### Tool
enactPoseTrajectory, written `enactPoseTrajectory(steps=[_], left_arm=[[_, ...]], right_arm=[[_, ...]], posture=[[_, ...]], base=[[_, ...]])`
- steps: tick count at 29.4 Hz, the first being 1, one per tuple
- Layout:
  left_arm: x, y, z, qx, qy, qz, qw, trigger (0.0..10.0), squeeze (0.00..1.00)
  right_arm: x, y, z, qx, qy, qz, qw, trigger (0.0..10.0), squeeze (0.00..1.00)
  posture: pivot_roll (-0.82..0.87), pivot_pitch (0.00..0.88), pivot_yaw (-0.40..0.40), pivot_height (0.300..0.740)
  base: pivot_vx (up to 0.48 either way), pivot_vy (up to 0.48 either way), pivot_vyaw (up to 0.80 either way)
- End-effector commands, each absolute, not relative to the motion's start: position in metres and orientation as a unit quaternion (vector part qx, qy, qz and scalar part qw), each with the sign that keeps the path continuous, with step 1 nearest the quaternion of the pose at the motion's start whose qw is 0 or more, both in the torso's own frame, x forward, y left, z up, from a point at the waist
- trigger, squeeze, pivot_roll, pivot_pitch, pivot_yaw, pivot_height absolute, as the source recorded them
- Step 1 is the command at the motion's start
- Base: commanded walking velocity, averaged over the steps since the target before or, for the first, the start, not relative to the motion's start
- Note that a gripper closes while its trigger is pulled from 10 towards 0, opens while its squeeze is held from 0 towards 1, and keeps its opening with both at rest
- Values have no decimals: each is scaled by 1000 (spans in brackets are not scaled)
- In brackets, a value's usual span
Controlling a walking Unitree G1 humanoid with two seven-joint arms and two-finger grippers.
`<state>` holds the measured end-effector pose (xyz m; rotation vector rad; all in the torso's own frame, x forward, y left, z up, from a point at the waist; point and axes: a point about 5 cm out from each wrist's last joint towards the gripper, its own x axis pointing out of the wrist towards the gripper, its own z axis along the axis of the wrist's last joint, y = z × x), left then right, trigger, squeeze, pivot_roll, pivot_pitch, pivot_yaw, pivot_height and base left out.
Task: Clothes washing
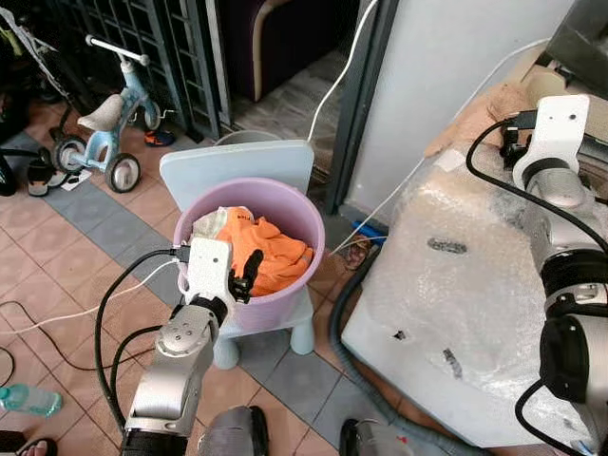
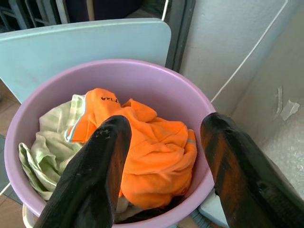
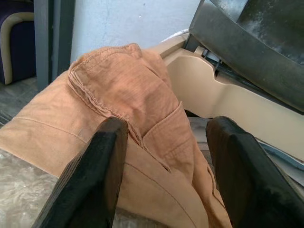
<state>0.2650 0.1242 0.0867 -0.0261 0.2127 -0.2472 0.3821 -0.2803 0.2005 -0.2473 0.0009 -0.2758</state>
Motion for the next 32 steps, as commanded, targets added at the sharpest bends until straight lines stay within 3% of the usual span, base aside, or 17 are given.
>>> enactPoseTrajectory(steps=[1, 8, 21, 24, 32], left_arm=[[267, 124, 91, -14, 98, -127, 987, 10000, 0], [264, 124, 88, -17, 102, -130, 986, 10000, 0], [261, 122, 85, -17, 109, -129, 985, 10000, 0], [261, 122, 85, -17, 109, -130, 985, 10000, 0], [255, 126, 85, -6, 118, -129, 985, 10000, 0]], right_arm=[[380, -285, 205, -114, -13, -148, 982, 10000, 0], [376, -283, 211, -128, -36, -145, 980, 10000, 0], [377, -272, 218, -140, -52, -121, 981, 10000, 0], [380, -264, 222, -142, -59, -94, 984, 10000, 0], [409, -211, 263, -178, -89, 33, 979, 10000, 0]], posture=[[-17, 72, 21, 740], [-22, 66, 23, 740], [-22, 63, 19, 740], [-16, 66, 20, 740], [21, 91, 9, 740]], base=[[240, 0, -613], [156, 109, -659], [72, 66, 0], [0, 0, 0], [0, 0, 0]])
